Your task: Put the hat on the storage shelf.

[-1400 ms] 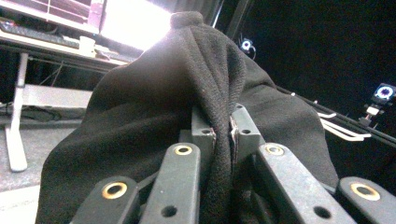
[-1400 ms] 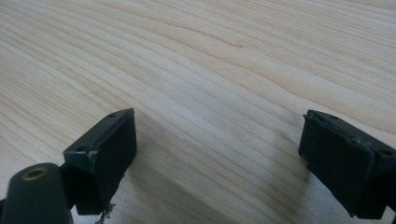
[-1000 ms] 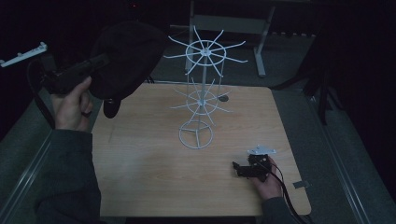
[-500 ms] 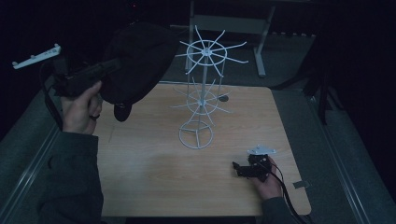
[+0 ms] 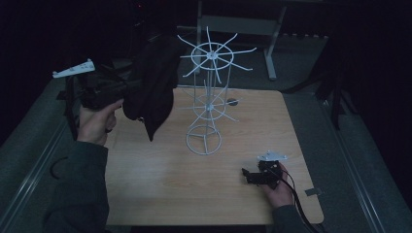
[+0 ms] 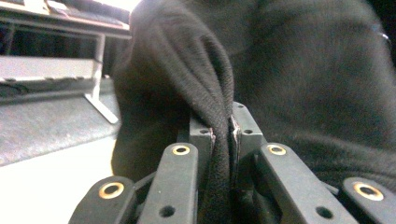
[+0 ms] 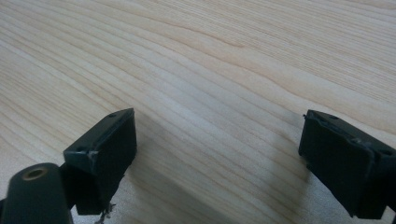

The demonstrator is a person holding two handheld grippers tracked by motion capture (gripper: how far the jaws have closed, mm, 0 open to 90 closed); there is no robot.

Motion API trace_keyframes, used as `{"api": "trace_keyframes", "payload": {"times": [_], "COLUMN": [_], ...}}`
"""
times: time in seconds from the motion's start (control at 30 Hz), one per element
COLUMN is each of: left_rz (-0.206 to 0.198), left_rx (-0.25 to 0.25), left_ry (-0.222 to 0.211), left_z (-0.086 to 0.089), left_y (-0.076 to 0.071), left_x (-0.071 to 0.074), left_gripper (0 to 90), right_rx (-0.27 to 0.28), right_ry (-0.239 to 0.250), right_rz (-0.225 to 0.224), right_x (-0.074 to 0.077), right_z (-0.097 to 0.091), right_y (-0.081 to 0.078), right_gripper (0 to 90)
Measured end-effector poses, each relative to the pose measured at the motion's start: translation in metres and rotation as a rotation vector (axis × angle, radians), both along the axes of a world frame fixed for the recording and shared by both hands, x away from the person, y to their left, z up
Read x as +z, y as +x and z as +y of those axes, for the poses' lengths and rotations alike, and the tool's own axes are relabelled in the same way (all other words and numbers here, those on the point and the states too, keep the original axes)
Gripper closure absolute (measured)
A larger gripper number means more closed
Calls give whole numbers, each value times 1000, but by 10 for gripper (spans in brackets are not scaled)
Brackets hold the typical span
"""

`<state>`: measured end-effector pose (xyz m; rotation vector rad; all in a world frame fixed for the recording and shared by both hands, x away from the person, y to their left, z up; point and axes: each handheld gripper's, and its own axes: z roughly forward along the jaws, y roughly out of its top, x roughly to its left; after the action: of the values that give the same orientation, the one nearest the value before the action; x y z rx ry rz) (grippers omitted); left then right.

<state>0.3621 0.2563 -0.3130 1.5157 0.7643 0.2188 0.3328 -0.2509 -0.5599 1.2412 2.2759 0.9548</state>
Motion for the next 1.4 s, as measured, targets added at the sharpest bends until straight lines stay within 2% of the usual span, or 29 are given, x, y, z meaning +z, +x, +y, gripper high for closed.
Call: {"api": "trace_keyframes", "payload": {"times": [0.1, 0.27, 0.37, 0.53, 0.67, 0.73, 0.97, 1.23, 1.4], "left_rz": [2, -2, 9, 22, 16, 13, 2, -18, -23], "left_rx": [-10, -7, -1, 0, 6, 17, 79, 131, 181], "left_ry": [0, 46, 50, 46, 9, 6, 16, -34, -44], "left_z": [-3, -9, -9, -9, -6, -5, 4, 18, 24], "left_y": [2, 2, 3, 3, 2, 2, -2, -5, -6], "left_x": [-5, -7, -8, -8, -6, -6, -2, 0, 0], "left_gripper": [825, 774, 660, 524, 371, 335, 340, 382, 415], "right_rx": [-1, 1, 0, 0, 1, 1, 0, 0, 1], "right_ry": [0, -2, -1, -1, -1, -1, 0, -1, -1], "right_rz": [0, -2, -1, -1, -1, -1, -1, -1, -1], "right_x": [0, 0, 0, 0, 0, 0, 0, 0, 0], "right_z": [0, 0, 0, 0, 0, 0, 0, 0, 0], "right_y": [0, 0, 0, 0, 0, 0, 0, 0, 0], "right_gripper": [110, 110, 110, 110, 110, 110, 110, 110, 110]}}
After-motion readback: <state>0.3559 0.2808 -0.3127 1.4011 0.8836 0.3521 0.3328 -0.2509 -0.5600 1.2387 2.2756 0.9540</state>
